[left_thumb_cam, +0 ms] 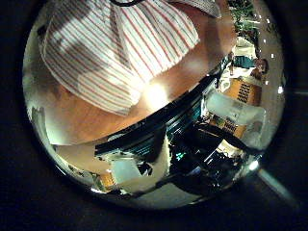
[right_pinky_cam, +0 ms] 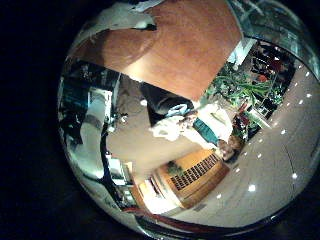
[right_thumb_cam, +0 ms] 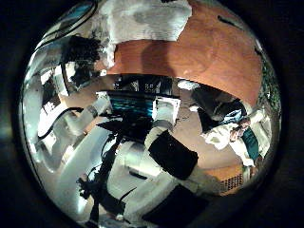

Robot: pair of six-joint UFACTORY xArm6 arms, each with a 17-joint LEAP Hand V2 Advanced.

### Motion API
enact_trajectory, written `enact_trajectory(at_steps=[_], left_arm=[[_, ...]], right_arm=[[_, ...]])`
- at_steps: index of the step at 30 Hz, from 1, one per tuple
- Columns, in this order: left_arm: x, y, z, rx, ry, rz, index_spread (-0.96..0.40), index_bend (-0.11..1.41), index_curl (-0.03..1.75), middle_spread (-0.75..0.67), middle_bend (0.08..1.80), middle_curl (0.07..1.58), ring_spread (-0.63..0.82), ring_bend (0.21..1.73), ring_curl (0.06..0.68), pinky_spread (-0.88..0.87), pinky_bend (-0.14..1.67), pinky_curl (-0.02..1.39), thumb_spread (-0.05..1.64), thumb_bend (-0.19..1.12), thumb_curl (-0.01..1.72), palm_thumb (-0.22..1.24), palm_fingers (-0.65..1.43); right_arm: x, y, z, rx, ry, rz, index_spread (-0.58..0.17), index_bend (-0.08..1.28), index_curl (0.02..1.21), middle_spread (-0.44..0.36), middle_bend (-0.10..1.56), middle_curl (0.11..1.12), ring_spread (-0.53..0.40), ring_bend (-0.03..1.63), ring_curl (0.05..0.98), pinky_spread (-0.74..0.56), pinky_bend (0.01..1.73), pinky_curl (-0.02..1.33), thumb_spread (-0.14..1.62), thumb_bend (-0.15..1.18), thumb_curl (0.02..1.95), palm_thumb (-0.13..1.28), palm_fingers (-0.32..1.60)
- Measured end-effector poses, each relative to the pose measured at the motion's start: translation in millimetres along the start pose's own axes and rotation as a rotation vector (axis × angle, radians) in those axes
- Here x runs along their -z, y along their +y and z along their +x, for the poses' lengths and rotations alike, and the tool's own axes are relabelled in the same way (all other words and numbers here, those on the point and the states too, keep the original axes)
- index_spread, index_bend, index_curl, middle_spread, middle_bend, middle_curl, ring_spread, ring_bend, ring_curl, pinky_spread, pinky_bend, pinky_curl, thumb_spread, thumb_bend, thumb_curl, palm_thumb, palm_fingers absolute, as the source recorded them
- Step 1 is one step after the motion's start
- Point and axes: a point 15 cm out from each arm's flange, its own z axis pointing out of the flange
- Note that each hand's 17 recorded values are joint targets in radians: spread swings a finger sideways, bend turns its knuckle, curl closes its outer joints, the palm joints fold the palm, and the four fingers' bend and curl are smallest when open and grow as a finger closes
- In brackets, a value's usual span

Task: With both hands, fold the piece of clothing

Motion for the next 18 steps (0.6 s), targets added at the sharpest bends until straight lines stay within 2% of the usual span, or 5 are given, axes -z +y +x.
enact_trajectory(at_steps=[4,7,10,14,18], left_arm=[[-1,-4,3,0.022,-0.007,0.01,0.12,0.16,0.23,0.22,0.4,0.39,0.19,0.88,0.218,0.29,0.56,0.31,1.03,0.0,0.31,0.3,0.27],[3,-9,3,0.02,-0.018,0.018,0.05,0.11,0.21,0.1,0.56,0.47,-0.06,1.05,0.272,-0.01,0.77,0.37,1.04,0.01,0.33,0.39,0.63],[11,-12,-1,0.023,-0.038,0.005,0.0,0.13,0.18,0.0,0.64,0.55,-0.24,1.21,0.339,-0.24,0.99,0.44,1.05,0.04,0.35,0.53,0.75],[33,-22,-3,0.031,-0.062,0.023,-0.1,0.23,0.18,-0.13,0.73,0.68,-0.36,1.36,0.428,-0.4,1.24,0.56,1.09,0.1,0.39,0.73,0.94],[56,-27,-8,0.028,-0.069,0.034,-0.22,0.37,0.21,-0.25,0.77,0.79,-0.41,1.38,0.461,-0.47,1.31,0.6,1.11,0.13,0.43,0.84,1.01]], right_arm=[[0,6,0,-0.005,-0.004,-0.005,-0.363,0.17,0.31,-0.059,0.31,0.37,-0.013,0.72,0.22,0.3,0.86,0.08,1.34,-0.01,0.22,0.43,0.24],[0,8,2,-0.013,-0.008,-0.002,-0.363,0.17,0.31,-0.059,0.31,0.37,-0.013,0.72,0.22,0.3,0.86,0.08,1.34,-0.01,0.22,0.43,0.24],[1,10,2,-0.017,-0.008,0.003,-0.363,0.17,0.31,-0.059,0.3,0.37,-0.013,0.72,0.221,0.3,0.86,0.08,1.34,-0.01,0.21,0.43,0.24],[-1,11,1,-0.016,-0.01,0.001,-0.363,0.17,0.31,-0.059,0.3,0.37,-0.013,0.72,0.221,0.3,0.86,0.08,1.34,-0.01,0.21,0.43,0.24],[-4,7,1,-0.015,-0.01,0.001,-0.363,0.17,0.31,-0.059,0.3,0.37,-0.016,0.72,0.221,0.3,0.86,0.08,1.34,-0.01,0.21,0.43,0.25]])
